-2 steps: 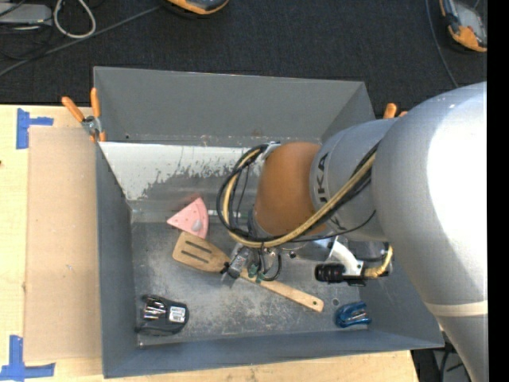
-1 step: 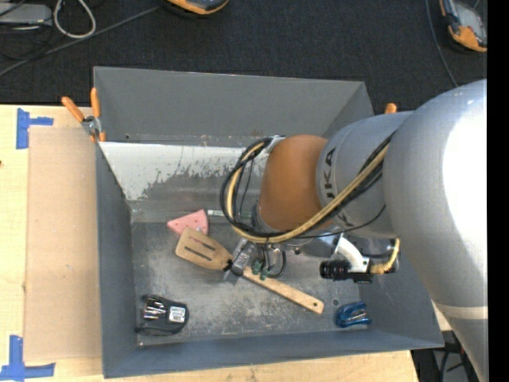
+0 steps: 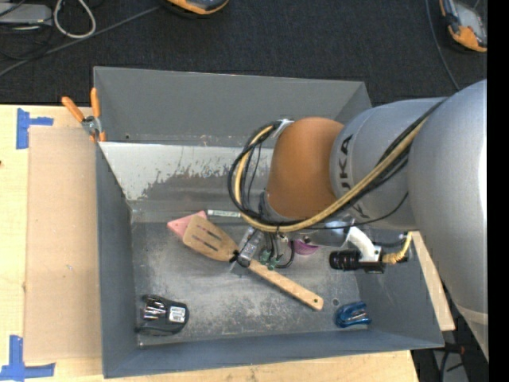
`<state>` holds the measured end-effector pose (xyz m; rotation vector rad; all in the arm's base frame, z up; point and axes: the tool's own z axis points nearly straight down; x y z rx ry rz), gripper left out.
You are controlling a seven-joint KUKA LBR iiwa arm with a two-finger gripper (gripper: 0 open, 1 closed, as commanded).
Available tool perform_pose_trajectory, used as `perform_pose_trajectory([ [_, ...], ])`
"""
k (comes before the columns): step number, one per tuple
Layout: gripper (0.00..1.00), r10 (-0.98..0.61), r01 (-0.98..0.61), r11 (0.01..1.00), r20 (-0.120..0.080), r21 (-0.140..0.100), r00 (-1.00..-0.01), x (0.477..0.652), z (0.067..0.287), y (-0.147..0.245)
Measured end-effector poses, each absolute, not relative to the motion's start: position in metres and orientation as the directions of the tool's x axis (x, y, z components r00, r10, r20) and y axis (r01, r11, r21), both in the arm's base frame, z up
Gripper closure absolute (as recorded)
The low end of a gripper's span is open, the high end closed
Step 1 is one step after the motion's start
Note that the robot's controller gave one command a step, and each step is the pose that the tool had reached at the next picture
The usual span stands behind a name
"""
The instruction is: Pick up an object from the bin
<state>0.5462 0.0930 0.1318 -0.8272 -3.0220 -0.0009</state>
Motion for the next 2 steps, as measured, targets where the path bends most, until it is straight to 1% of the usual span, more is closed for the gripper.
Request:
perform_pose_trajectory([
  [1,1.0,0.508,0.508,0.861,0.003,0.002,-0.861,0.548,0.164,0.093],
  [2,1.0,0.507,0.507,0.862,0.005,0.002,-0.862,0.548,0.188,0.093],
])
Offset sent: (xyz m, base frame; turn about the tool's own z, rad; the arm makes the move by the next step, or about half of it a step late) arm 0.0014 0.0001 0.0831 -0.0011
